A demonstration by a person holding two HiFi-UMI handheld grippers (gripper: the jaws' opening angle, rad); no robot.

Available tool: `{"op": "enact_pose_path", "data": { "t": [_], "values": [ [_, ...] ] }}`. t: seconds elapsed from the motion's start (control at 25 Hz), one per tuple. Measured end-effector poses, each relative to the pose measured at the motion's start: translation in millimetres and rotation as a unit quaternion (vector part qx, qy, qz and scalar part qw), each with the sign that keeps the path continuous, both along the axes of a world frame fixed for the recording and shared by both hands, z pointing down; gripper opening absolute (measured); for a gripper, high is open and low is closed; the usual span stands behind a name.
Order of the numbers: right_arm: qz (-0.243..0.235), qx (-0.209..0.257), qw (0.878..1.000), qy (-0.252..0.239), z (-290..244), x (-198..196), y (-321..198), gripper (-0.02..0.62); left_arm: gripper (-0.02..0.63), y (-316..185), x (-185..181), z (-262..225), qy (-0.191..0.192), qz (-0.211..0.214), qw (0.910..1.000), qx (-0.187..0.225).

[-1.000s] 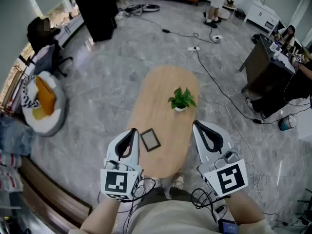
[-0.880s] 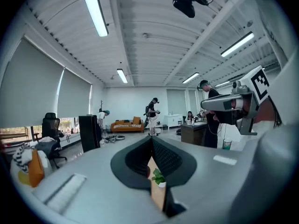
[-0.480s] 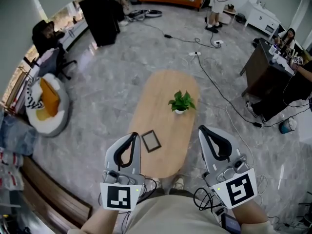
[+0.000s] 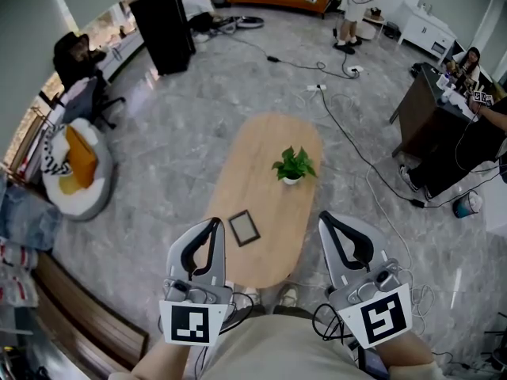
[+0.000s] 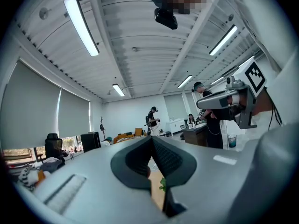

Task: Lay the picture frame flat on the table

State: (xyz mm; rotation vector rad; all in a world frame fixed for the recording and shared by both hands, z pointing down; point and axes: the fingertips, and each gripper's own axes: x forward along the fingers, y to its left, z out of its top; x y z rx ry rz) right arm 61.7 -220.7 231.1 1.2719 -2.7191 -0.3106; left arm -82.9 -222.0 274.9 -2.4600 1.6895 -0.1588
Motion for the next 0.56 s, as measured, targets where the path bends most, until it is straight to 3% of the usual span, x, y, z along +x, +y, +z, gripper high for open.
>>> {"op": "enact_pose_path", "data": {
  "t": [0.56],
  "values": [
    [0.009,-0.009,1.000,-0.008,8,12,1,0.002,0.020,3,7,2,-0.017,-0.003,0.9999,0.000]
  ]
}}
